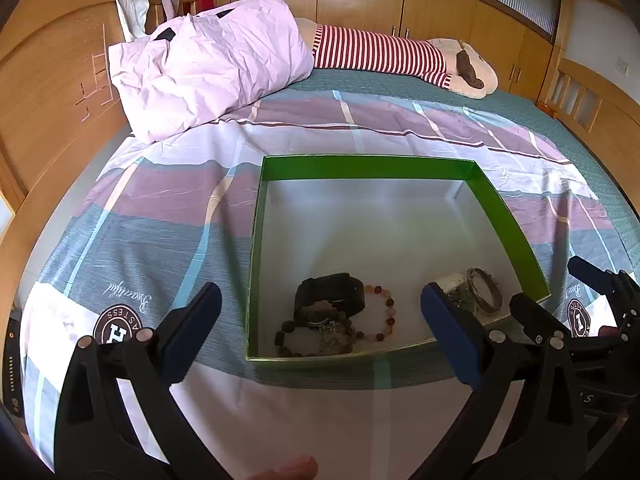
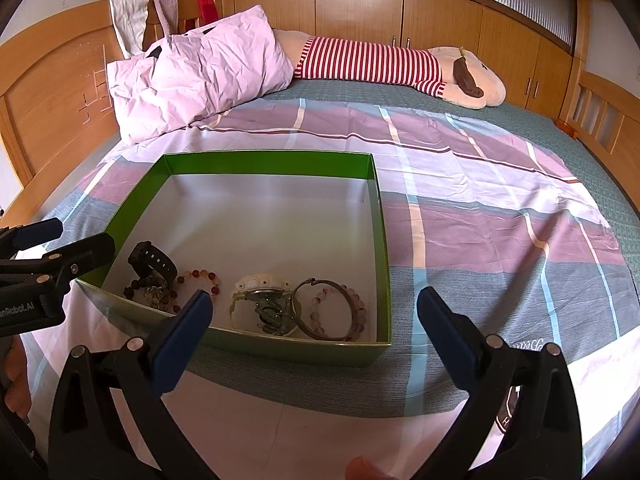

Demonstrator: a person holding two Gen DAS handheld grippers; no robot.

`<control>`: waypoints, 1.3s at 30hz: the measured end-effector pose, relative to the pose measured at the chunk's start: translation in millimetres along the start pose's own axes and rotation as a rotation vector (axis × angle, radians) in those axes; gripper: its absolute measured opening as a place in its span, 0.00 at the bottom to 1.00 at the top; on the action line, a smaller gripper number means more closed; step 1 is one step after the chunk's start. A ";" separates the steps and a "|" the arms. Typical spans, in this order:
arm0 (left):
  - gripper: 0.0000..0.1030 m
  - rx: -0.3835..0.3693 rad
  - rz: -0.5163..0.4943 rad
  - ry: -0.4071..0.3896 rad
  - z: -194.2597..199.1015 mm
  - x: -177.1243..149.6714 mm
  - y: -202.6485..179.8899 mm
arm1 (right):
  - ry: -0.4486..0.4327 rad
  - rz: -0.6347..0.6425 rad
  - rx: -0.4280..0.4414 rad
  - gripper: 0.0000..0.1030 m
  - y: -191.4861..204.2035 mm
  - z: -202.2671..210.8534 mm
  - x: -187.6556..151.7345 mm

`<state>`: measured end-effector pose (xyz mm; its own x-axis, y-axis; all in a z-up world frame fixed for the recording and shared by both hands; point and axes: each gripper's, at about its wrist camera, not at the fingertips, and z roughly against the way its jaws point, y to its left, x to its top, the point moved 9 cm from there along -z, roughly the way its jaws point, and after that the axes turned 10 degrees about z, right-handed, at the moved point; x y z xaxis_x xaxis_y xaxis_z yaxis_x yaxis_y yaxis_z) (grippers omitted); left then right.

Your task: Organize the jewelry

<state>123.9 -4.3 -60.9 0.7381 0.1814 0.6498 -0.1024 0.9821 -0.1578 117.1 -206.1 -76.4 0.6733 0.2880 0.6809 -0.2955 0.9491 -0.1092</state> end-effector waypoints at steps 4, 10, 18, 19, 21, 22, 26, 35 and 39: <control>0.98 -0.003 0.002 0.003 0.1 -0.5 -0.9 | 0.000 0.001 0.000 0.99 0.2 0.0 -0.1; 0.98 -0.008 0.003 0.008 -0.6 -0.7 -2.1 | 0.003 0.009 0.003 0.99 2.1 -1.4 -0.9; 0.98 -0.009 0.004 0.009 -0.7 -1.0 -2.6 | 0.003 0.009 0.003 0.99 2.5 -1.5 -1.0; 0.98 -0.010 0.004 0.009 -0.7 -1.2 -2.8 | 0.003 0.010 0.003 0.99 2.7 -1.6 -1.2; 0.98 -0.010 0.004 0.010 -0.8 -1.3 -2.5 | 0.004 0.010 0.004 0.99 2.7 -1.5 -1.0; 0.98 -0.011 0.005 0.012 -1.1 -1.6 -2.7 | 0.004 0.011 0.004 0.99 3.0 -1.5 -1.0; 0.98 -0.010 0.006 0.016 -1.8 -2.4 -3.3 | 0.006 0.015 0.005 0.99 4.3 -2.6 -2.1; 0.98 -0.009 0.009 0.026 -3.6 -4.1 -3.2 | 0.010 0.021 0.005 0.99 6.3 -4.5 -3.0; 0.98 -0.007 0.007 0.025 -4.0 -4.0 -2.1 | 0.010 0.018 0.005 0.99 6.5 -4.5 -3.0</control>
<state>123.9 -7.2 -66.1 0.7540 0.1869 0.6297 -0.1032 0.9805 -0.1675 116.1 -200.2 -82.4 0.6748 0.3068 0.6712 -0.3114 0.9429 -0.1179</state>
